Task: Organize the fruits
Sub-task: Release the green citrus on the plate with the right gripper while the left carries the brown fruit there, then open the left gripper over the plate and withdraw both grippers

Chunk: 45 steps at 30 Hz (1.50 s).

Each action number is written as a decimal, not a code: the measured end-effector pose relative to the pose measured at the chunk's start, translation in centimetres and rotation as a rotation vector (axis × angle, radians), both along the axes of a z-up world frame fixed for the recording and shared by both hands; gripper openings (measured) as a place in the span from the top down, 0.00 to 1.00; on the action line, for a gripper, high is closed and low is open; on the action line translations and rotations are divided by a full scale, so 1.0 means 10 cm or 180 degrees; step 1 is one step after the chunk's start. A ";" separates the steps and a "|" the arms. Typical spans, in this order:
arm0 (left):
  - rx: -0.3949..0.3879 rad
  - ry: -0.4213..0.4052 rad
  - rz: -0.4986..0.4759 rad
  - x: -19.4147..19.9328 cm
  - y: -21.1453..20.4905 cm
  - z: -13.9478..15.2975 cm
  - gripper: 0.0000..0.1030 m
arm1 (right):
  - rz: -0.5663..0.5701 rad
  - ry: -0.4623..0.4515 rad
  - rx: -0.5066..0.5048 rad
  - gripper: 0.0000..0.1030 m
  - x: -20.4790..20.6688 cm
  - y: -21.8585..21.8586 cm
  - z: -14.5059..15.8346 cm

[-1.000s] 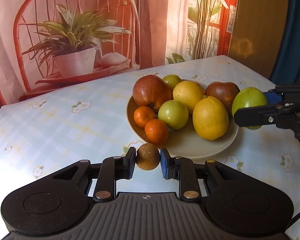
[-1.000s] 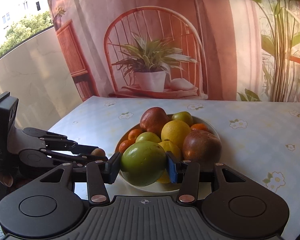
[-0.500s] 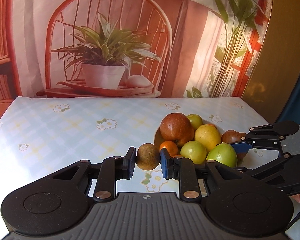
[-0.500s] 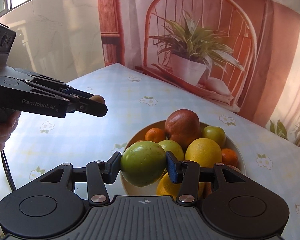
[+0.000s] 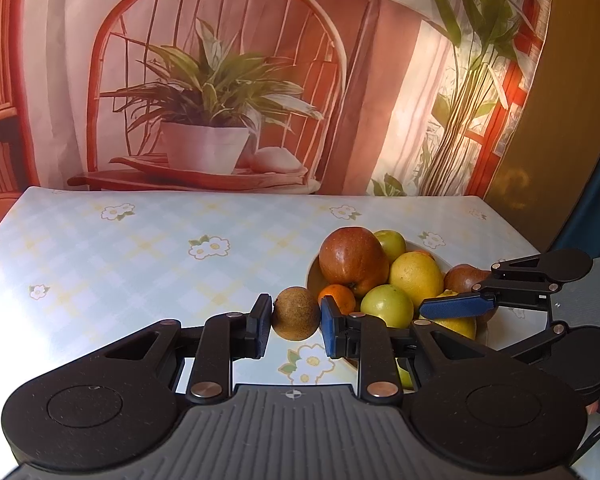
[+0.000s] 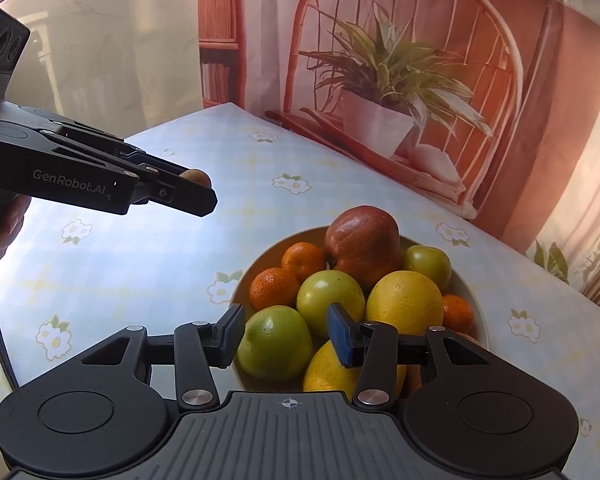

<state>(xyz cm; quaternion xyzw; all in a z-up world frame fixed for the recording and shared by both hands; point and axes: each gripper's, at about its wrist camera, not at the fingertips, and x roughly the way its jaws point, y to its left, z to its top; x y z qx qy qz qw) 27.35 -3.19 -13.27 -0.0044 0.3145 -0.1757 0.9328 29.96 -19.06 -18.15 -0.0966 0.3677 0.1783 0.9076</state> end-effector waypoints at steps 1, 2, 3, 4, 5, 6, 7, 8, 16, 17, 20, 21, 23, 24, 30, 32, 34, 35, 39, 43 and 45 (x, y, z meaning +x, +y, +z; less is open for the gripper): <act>0.0001 0.0001 -0.0002 0.00 0.00 0.00 0.73 | -0.0012 -0.0009 0.0009 0.59 0.00 -0.01 0.01; 0.0006 0.0003 -0.0005 0.00 -0.01 0.00 0.73 | -0.0026 -0.0020 0.0011 0.59 -0.01 -0.02 0.01; 0.0007 0.0005 -0.0010 0.01 -0.02 -0.01 0.73 | -0.0037 -0.0031 0.0019 0.59 -0.02 -0.03 0.02; 0.0004 0.0011 -0.0018 0.01 -0.03 -0.01 0.73 | -0.0051 -0.0048 0.0032 0.59 -0.03 -0.04 0.04; -0.0001 0.0015 -0.0031 0.01 -0.04 -0.01 0.73 | -0.0071 -0.0079 0.0052 0.59 -0.05 -0.06 0.06; -0.0006 0.0016 -0.0043 0.01 -0.06 -0.01 0.73 | -0.0100 -0.0120 0.0073 0.59 -0.07 -0.08 0.09; -0.0009 0.0015 -0.0071 0.01 -0.09 -0.01 0.73 | -0.0142 -0.0162 0.0092 0.59 -0.10 -0.11 0.11; -0.0007 0.0012 -0.0102 0.02 -0.12 -0.01 0.73 | -0.0191 -0.0203 0.0115 0.59 -0.12 -0.14 0.14; 0.0084 -0.0022 -0.0464 0.05 -0.52 -0.04 0.73 | -0.0557 -0.0377 0.0129 0.59 -0.33 -0.47 0.24; 0.0092 0.0004 -0.0505 0.07 -0.57 -0.06 0.73 | -0.0599 -0.0392 0.0134 0.59 -0.34 -0.51 0.26; 0.0174 0.0058 -0.0597 0.11 -0.71 -0.14 0.73 | -0.0743 -0.0441 0.0203 0.59 -0.37 -0.65 0.29; 0.0192 0.0066 -0.0614 0.12 -0.74 -0.15 0.73 | -0.0771 -0.0454 0.0210 0.59 -0.38 -0.68 0.29; 0.0210 0.0097 -0.0648 0.15 -0.80 -0.19 0.73 | -0.0798 -0.0473 0.0207 0.59 -0.39 -0.72 0.29; 0.0208 0.0109 -0.0651 0.16 -0.81 -0.19 0.73 | -0.0811 -0.0479 0.0214 0.59 -0.39 -0.74 0.28; 0.0209 0.0136 -0.0697 0.18 -0.89 -0.21 0.73 | -0.0902 -0.0446 0.0296 0.59 -0.39 -0.81 0.23; 0.0217 0.0150 -0.0693 0.19 -0.91 -0.22 0.73 | -0.0933 -0.0448 0.0308 0.59 -0.40 -0.83 0.22; 0.0205 0.0165 -0.0706 0.21 -0.91 -0.24 0.73 | -0.0973 -0.0460 0.0325 0.59 -0.41 -0.85 0.22; 0.0204 0.0172 -0.0718 0.21 -0.91 -0.24 0.73 | -0.0988 -0.0465 0.0333 0.59 -0.41 -0.87 0.23; 0.0240 0.0162 -0.0738 0.21 -0.93 -0.25 0.73 | -0.1004 -0.0469 0.0323 0.59 -0.42 -0.89 0.23; 0.0197 0.0168 -0.0758 0.21 -0.92 -0.23 0.72 | -0.1018 -0.0459 0.0330 0.59 -0.44 -0.88 0.23; 0.0164 0.0153 -0.0728 0.20 -0.89 -0.21 0.72 | -0.1044 -0.0460 0.0344 0.59 -0.45 -0.88 0.24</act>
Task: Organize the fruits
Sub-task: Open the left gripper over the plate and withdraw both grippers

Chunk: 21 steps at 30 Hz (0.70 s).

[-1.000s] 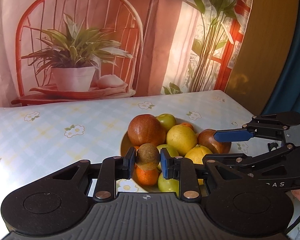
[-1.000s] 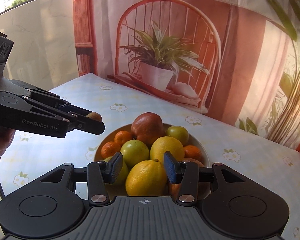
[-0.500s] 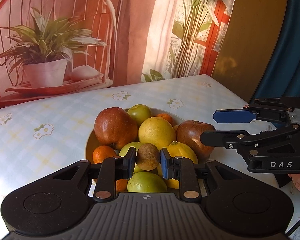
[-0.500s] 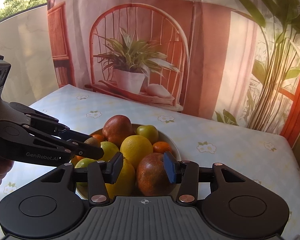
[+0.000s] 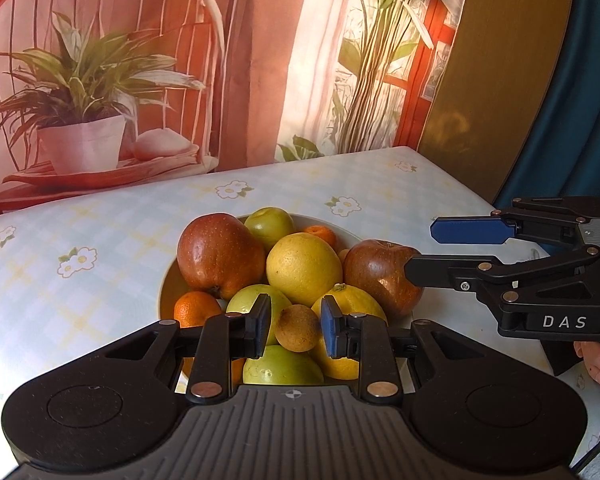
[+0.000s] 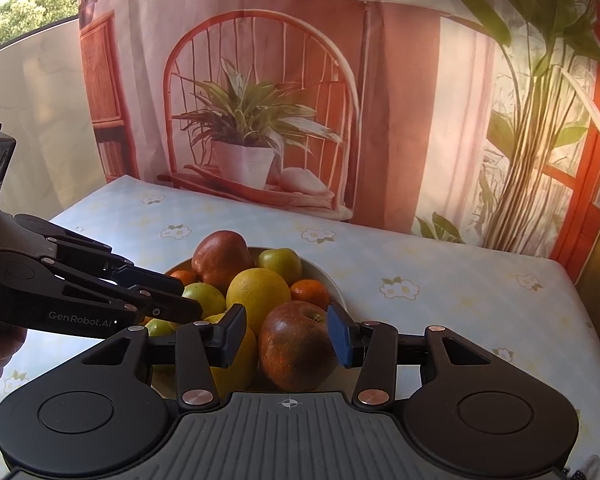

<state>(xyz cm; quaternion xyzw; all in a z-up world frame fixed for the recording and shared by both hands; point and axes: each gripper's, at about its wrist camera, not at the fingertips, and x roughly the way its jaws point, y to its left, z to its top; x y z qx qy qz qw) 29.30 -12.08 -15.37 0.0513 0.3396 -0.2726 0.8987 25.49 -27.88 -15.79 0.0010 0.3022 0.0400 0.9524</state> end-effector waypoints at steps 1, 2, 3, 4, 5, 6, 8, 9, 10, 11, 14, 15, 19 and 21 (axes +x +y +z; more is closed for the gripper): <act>-0.0024 -0.0010 0.0019 -0.01 0.02 0.02 0.71 | -0.0009 -0.0004 0.0007 0.59 -0.01 0.00 0.00; -0.0051 -0.0022 0.0037 -0.02 0.04 0.04 0.69 | -0.0019 -0.0007 0.0011 0.59 -0.02 0.00 0.01; -0.0073 -0.0031 0.0058 -0.03 0.07 0.06 0.63 | -0.0030 -0.0009 0.0014 0.59 -0.02 0.00 0.01; -0.0104 -0.0027 0.0092 -0.04 0.10 0.10 0.54 | -0.0041 -0.0010 0.0019 0.59 -0.03 0.00 0.02; -0.0152 0.0005 0.0119 -0.05 0.13 0.13 0.49 | -0.0049 -0.0012 0.0029 0.59 -0.04 0.00 0.03; -0.0210 0.0033 0.0138 -0.05 0.17 0.16 0.42 | -0.0057 -0.0020 0.0052 0.59 -0.05 -0.01 0.04; -0.0309 0.0005 0.0195 -0.09 0.25 0.23 0.37 | -0.0081 -0.0038 0.0089 0.58 -0.07 -0.02 0.07; -0.0316 -0.0033 0.0218 -0.12 0.27 0.27 0.33 | -0.0097 -0.0047 0.0102 0.57 -0.08 -0.02 0.09; -0.0312 -0.0086 0.0247 -0.15 0.30 0.32 0.28 | -0.0119 -0.0062 0.0124 0.54 -0.09 -0.02 0.11; -0.0315 -0.0129 0.0289 -0.19 0.33 0.37 0.26 | -0.0138 -0.0076 0.0143 0.51 -0.10 -0.02 0.13; -0.0433 -0.0177 0.0400 -0.27 0.44 0.51 0.14 | -0.0237 -0.0149 0.0172 0.41 -0.16 -0.02 0.20; -0.0460 -0.0190 0.0427 -0.30 0.47 0.54 0.10 | -0.0267 -0.0179 0.0161 0.34 -0.19 -0.01 0.24; -0.0377 -0.0309 0.0519 -0.47 0.55 0.71 0.04 | -0.0334 -0.0257 0.0267 0.02 -0.30 0.01 0.37; -0.0330 -0.0457 0.0565 -0.60 0.58 0.79 0.04 | -0.0378 -0.0320 0.0311 0.00 -0.36 0.03 0.44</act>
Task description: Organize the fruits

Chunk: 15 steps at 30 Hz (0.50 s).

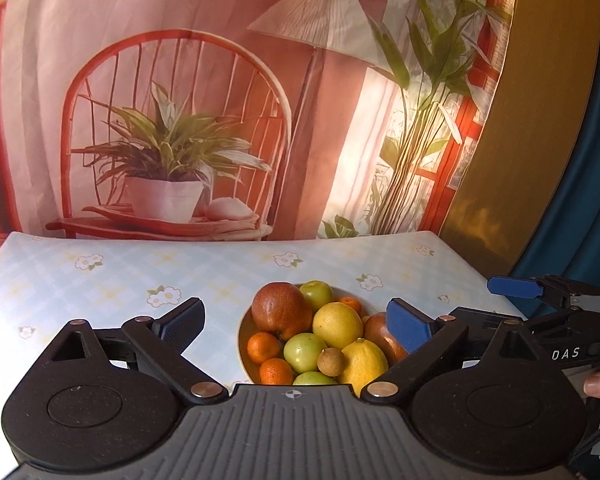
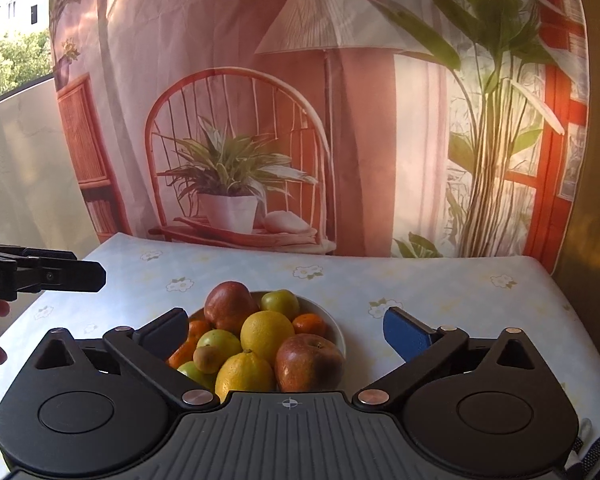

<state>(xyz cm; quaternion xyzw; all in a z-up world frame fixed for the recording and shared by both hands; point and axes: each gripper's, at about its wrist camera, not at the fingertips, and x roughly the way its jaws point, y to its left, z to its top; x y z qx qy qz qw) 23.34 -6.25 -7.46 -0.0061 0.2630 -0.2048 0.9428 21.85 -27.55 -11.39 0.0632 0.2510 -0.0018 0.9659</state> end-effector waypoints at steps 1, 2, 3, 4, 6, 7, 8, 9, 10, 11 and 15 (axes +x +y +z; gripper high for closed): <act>0.0023 -0.0057 0.0035 -0.06 0.01 0.04 0.04 | -0.0007 -0.0018 0.0016 0.01 -0.03 0.01 0.04; 0.0058 -0.0129 0.0088 -0.15 0.04 0.09 0.04 | -0.0018 -0.0031 0.0028 0.00 -0.06 0.02 0.07; 0.0096 -0.0194 0.0138 -0.22 0.06 0.14 0.04 | -0.0039 -0.0052 0.0040 0.00 -0.10 0.04 0.11; 0.0140 -0.0288 0.0206 -0.31 0.07 0.20 0.04 | -0.0054 -0.0072 0.0051 0.00 -0.14 0.06 0.14; 0.0204 -0.0454 0.0307 -0.46 0.09 0.29 0.04 | -0.0052 -0.0107 0.0073 0.00 -0.21 0.11 0.21; 0.0221 -0.0545 0.0359 -0.57 0.11 0.36 0.04 | -0.0047 -0.0127 0.0083 0.00 -0.25 0.13 0.24; 0.0216 -0.0592 0.0392 -0.64 0.12 0.42 0.04 | -0.0043 -0.0144 0.0090 0.00 -0.28 0.16 0.27; 0.0203 -0.0618 0.0416 -0.70 0.13 0.45 0.04 | -0.0045 -0.0170 0.0102 0.00 -0.33 0.19 0.31; 0.0177 -0.0648 0.0445 -0.79 0.15 0.52 0.04 | -0.0053 -0.0193 0.0116 0.00 -0.37 0.22 0.35; 0.0159 -0.0667 0.0459 -0.85 0.15 0.56 0.04 | -0.0059 -0.0215 0.0133 0.00 -0.42 0.24 0.38; 0.0140 -0.0799 0.0507 -1.12 0.17 0.71 0.04 | -0.0082 -0.0277 0.0227 0.00 -0.58 0.33 0.52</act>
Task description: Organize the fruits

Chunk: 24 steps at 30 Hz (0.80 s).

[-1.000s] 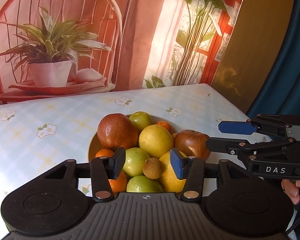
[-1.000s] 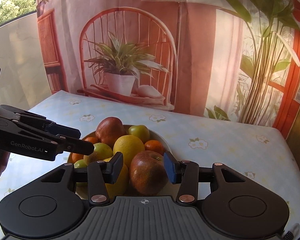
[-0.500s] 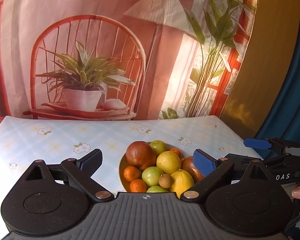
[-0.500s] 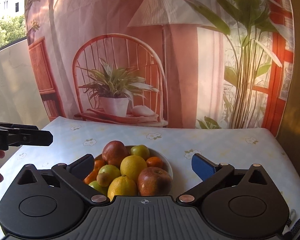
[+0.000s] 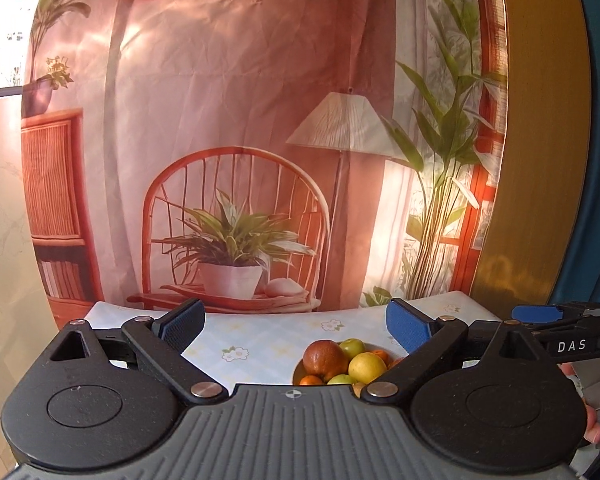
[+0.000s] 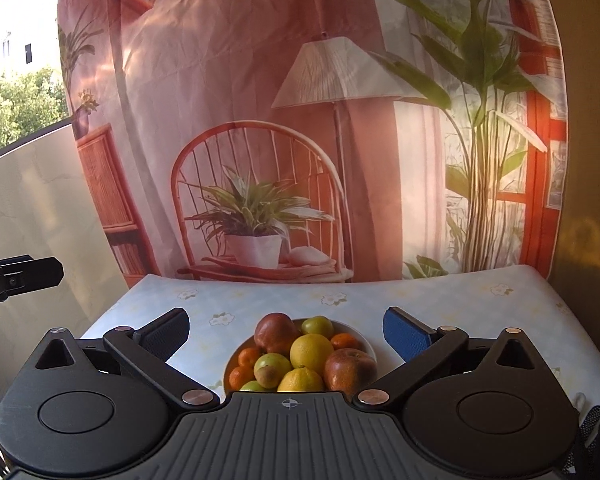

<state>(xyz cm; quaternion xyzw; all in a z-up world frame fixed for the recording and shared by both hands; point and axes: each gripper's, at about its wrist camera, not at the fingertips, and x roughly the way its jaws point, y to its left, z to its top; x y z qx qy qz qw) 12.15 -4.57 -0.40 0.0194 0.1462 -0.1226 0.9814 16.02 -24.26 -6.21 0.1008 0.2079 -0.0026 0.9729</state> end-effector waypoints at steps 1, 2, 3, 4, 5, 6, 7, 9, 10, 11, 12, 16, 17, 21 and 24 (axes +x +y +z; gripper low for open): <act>0.0004 -0.0037 0.0012 -0.06 0.00 0.02 0.04 | -0.0011 -0.0005 0.0006 0.00 -0.04 0.03 0.03; 0.0008 -0.0057 0.0027 -0.10 0.00 0.04 0.04 | -0.0023 -0.0006 0.0005 0.00 -0.06 0.04 0.05; 0.0013 -0.0072 0.0048 -0.16 0.00 0.06 0.04 | -0.0041 -0.0012 0.0005 0.00 -0.10 0.06 0.07; 0.0009 -0.0073 0.0063 -0.20 0.00 0.08 0.04 | -0.0056 -0.0016 0.0013 0.00 -0.13 0.08 0.09; 0.0002 -0.0070 0.0066 -0.21 0.00 0.08 0.04 | -0.0068 -0.0021 0.0034 0.00 -0.17 0.09 0.10; -0.0006 -0.0070 0.0068 -0.24 0.01 0.09 0.04 | -0.0074 -0.0026 0.0058 0.00 -0.20 0.09 0.11; -0.0014 -0.0070 0.0073 -0.28 0.02 0.10 0.04 | -0.0079 -0.0026 0.0079 0.00 -0.23 0.09 0.12; -0.0014 -0.0061 0.0084 -0.32 0.03 0.10 0.04 | -0.0098 -0.0021 0.0086 0.00 -0.28 0.10 0.13; -0.0007 -0.0062 0.0094 -0.34 0.03 0.11 0.04 | -0.0112 -0.0017 0.0070 0.00 -0.30 0.10 0.14; 0.0005 -0.0067 0.0104 -0.37 0.04 0.11 0.04 | -0.0128 -0.0018 0.0047 0.00 -0.32 0.11 0.14; 0.0021 -0.0072 0.0107 -0.39 0.04 0.11 0.04 | -0.0140 -0.0019 0.0027 0.00 -0.34 0.11 0.15; 0.0066 -0.0087 0.0114 -0.44 0.04 0.11 0.04 | -0.0155 -0.0026 0.0017 0.00 -0.39 0.11 0.16; 0.0067 -0.0078 0.0113 -0.44 0.04 0.10 0.04 | -0.0157 -0.0025 0.0018 0.00 -0.40 0.11 0.16; 0.0050 -0.0029 0.0127 -0.43 0.05 0.08 0.04 | -0.0165 -0.0027 -0.0012 0.00 -0.41 0.11 0.17; 0.0044 -0.0011 0.0136 -0.42 0.06 0.07 0.04 | -0.0166 -0.0028 -0.0017 0.00 -0.42 0.11 0.17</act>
